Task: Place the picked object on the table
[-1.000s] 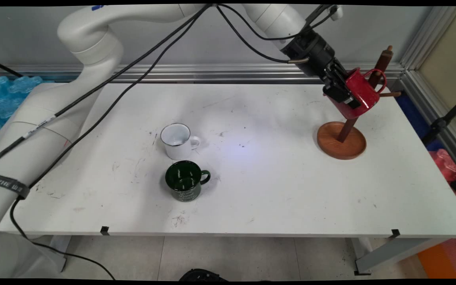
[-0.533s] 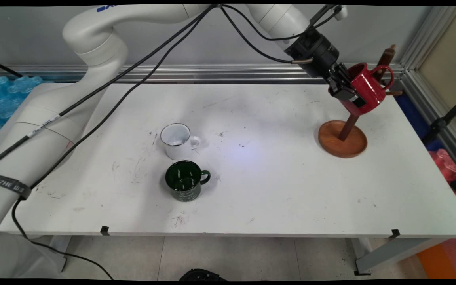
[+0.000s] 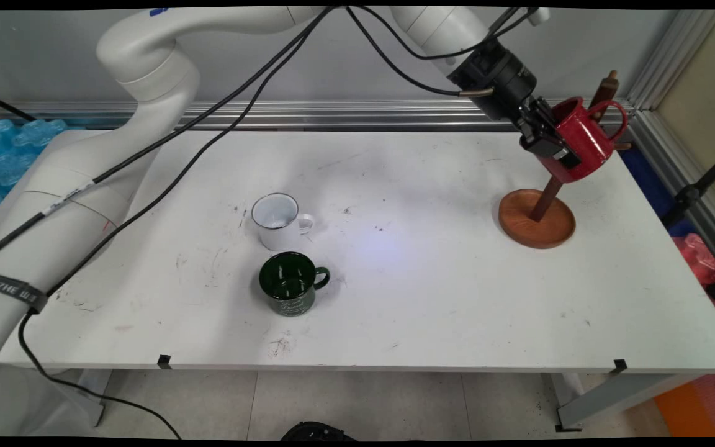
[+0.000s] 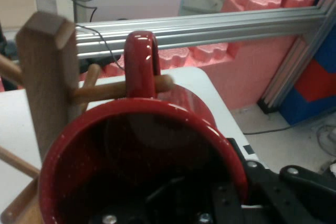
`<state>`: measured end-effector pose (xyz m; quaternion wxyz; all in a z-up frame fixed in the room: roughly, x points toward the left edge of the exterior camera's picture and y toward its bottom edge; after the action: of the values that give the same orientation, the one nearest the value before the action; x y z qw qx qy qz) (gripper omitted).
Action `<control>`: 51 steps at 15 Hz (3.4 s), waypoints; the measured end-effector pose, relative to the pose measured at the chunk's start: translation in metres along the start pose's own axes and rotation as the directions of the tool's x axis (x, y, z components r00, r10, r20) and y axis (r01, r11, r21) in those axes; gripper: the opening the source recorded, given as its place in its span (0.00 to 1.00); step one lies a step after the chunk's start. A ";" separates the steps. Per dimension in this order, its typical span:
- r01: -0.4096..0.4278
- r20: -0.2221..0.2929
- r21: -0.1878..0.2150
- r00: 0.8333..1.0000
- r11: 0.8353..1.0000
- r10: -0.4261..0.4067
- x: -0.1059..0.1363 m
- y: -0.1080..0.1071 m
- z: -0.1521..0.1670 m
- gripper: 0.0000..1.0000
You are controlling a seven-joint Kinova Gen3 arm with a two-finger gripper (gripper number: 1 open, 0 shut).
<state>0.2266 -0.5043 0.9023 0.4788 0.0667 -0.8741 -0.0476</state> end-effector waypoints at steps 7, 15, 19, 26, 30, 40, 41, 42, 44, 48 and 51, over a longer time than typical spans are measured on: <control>-0.006 -0.001 -0.009 1.000 1.000 0.006 0.009 0.017 -0.013 0.00; 0.011 0.020 0.029 1.000 1.000 -0.011 0.015 0.045 -0.038 0.00; 0.034 0.043 0.061 0.998 0.998 -0.036 0.015 0.069 -0.051 0.00; 0.062 0.100 0.105 0.992 0.993 -0.073 0.012 0.124 -0.076 0.00; 0.063 0.133 0.145 0.988 0.987 -0.083 0.007 0.145 -0.086 0.00; 0.049 0.256 0.336 0.956 0.941 -0.141 -0.015 0.178 -0.115 0.00; 0.044 0.271 0.359 0.951 0.932 -0.149 -0.017 0.179 -0.119 0.00; 0.040 0.281 0.375 0.947 0.926 -0.155 -0.019 0.180 -0.121 0.00; 0.029 0.312 0.421 0.934 0.906 -0.174 -0.025 0.180 -0.128 0.00; 0.009 0.359 0.492 0.909 0.871 -0.212 -0.036 0.176 -0.137 0.00; -0.003 0.392 0.536 0.887 0.844 -0.245 -0.046 0.169 -0.142 0.00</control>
<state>0.3586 -0.3330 0.9648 0.2251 0.2378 -0.9335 0.1464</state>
